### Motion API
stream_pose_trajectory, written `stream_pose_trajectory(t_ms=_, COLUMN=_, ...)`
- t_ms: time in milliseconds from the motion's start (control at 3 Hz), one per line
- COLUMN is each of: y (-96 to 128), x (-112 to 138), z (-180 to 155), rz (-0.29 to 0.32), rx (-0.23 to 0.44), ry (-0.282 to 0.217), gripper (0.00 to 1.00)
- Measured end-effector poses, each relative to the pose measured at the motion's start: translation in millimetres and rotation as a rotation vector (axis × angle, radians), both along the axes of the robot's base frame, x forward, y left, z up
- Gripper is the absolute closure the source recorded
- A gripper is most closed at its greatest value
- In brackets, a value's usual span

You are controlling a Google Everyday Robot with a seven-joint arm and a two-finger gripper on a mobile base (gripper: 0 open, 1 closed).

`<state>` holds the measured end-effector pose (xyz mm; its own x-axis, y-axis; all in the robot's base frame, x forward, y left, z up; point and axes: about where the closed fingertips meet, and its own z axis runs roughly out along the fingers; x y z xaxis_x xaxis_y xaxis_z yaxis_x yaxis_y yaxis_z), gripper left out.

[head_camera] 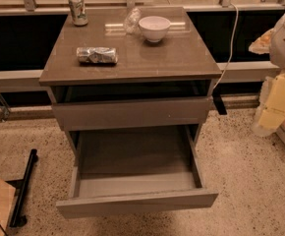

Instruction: Place redbull can into middle drawer

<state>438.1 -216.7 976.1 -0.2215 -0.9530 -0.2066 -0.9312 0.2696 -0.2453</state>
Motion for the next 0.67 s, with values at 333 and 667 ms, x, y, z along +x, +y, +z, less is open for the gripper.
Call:
stream_pose_trajectory(t_ms=333, y=0.4, x=0.2, z=0.6, rz=0.0, rx=0.0, ry=-0.003, gripper=0.0)
stream_pose_trajectory(t_ms=667, y=34.8, x=18.8, z=15.6, rz=0.08, rx=0.015, ry=-0.065, gripper=0.0)
